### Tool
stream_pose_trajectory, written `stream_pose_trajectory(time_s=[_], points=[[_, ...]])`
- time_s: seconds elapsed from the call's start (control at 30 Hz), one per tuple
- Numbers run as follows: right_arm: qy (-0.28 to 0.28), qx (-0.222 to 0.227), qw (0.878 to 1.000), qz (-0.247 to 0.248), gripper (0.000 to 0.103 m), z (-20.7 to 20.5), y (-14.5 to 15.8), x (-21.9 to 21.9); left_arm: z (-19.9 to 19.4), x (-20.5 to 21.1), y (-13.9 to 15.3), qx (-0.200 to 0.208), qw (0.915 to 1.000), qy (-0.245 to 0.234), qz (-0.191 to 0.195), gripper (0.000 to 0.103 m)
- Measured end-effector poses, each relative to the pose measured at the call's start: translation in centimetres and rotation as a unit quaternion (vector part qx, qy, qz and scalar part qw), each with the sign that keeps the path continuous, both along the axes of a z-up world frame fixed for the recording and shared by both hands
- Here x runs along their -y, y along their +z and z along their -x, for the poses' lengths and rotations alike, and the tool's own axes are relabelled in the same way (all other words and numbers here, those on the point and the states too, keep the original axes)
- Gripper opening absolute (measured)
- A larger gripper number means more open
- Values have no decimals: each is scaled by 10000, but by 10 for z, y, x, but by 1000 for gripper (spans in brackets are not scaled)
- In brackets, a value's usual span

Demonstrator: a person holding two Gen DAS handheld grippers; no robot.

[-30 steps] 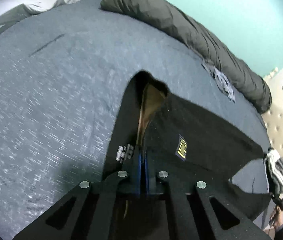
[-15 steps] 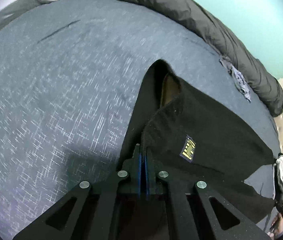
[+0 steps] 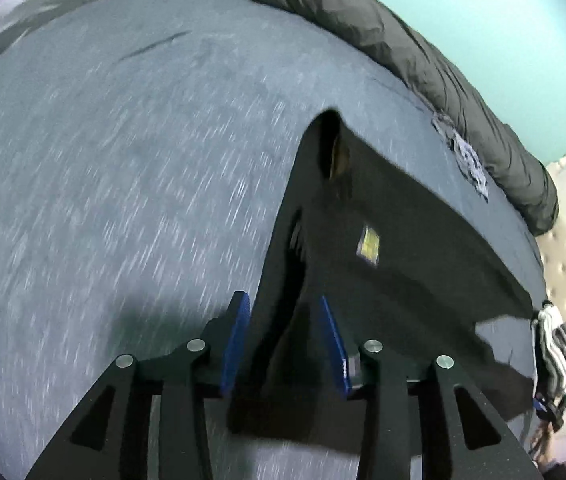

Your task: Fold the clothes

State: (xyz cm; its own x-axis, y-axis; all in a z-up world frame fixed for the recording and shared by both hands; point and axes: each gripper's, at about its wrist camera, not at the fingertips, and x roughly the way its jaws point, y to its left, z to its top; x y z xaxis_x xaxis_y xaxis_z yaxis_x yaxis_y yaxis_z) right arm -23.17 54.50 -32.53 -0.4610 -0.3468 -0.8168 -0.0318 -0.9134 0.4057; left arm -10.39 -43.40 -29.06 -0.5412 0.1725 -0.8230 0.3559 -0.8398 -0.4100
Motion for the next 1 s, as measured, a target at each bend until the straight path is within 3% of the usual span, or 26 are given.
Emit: stream_pose_trajectory(time_s=[0.1, 0.2, 0.3, 0.57, 0.63, 0.7, 0.77, 0.87, 0.9, 1.0], points=[[95, 252, 9996, 93, 55, -4, -11, 8, -28, -8, -9, 65, 9994, 65, -321, 42], [134, 448, 9987, 186, 55, -7, -17, 15, -48, -20, -19, 163, 9985, 47, -520, 56], [161, 542, 9982, 180, 55, -11, -16, 18, -55, -29, -32, 273, 9983, 26, -524, 57], [141, 562, 9981, 215, 55, -20, -12, 20, -49, -37, -61, 108, 9958, 355, -839, 56], [170, 552, 9981, 208, 49, -20, -13, 23, -45, -39, -61, 36, 9957, 354, -856, 56], [193, 546, 9981, 226, 43, -21, -14, 24, -40, -39, -63, 28, 9952, 377, -899, 50], [206, 536, 9980, 267, 34, -20, -16, 26, -38, -39, -63, -13, 9950, 399, -917, 31], [268, 469, 9983, 227, 19, -22, -12, 30, -37, -44, -58, -70, 9960, 328, -828, 16], [296, 436, 9984, 180, 13, -22, -10, 32, -38, -45, -54, -102, 9963, 325, -794, 13], [324, 305, 9990, 93, 11, -23, 2, 35, -45, -45, -34, -277, 9965, 351, -700, 10]])
